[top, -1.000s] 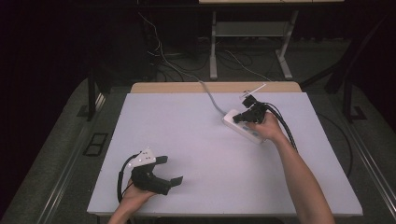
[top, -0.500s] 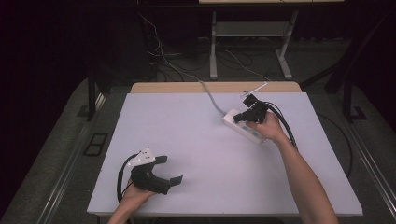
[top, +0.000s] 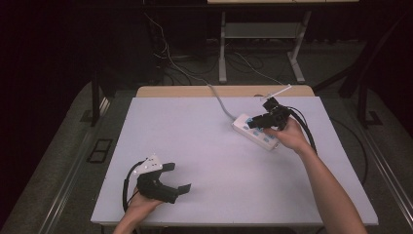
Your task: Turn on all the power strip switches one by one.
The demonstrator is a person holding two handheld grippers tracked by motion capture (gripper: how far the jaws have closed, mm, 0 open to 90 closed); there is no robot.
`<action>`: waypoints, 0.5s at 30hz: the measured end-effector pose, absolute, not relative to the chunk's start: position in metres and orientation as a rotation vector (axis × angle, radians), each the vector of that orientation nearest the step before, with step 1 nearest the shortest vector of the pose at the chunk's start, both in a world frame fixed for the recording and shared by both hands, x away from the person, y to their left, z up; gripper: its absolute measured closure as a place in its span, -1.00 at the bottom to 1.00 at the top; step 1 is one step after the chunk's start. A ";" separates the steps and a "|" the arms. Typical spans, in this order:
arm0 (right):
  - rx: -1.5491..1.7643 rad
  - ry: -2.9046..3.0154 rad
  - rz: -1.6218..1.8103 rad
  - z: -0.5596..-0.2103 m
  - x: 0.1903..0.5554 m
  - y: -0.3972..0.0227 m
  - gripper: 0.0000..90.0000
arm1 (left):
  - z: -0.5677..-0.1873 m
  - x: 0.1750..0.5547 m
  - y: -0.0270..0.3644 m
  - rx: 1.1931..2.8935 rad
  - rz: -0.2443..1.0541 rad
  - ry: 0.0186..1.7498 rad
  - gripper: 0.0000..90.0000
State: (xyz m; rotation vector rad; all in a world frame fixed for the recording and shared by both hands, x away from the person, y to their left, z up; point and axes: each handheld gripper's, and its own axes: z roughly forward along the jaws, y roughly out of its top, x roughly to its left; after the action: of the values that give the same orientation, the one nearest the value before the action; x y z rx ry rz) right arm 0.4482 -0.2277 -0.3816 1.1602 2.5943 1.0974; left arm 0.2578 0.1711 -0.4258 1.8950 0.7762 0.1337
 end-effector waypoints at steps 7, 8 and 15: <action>1.218 2.512 1.108 -0.369 0.430 -0.243 -0.67 | -0.426 0.257 0.170 1.897 0.133 0.775 -1.00; 1.222 2.520 1.130 -0.368 0.427 -0.245 -0.81 | -0.426 0.257 0.170 1.896 0.132 0.775 -1.00; 1.224 2.507 1.200 -0.361 0.395 -0.261 -0.99 | -0.426 0.257 0.170 1.889 0.133 0.780 -1.00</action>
State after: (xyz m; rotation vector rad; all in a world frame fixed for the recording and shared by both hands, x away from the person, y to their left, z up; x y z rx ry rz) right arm 0.3953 -0.2613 -0.3614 1.2242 2.5068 1.1999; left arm 0.2569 0.1696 -0.4260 1.8890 0.7795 0.1333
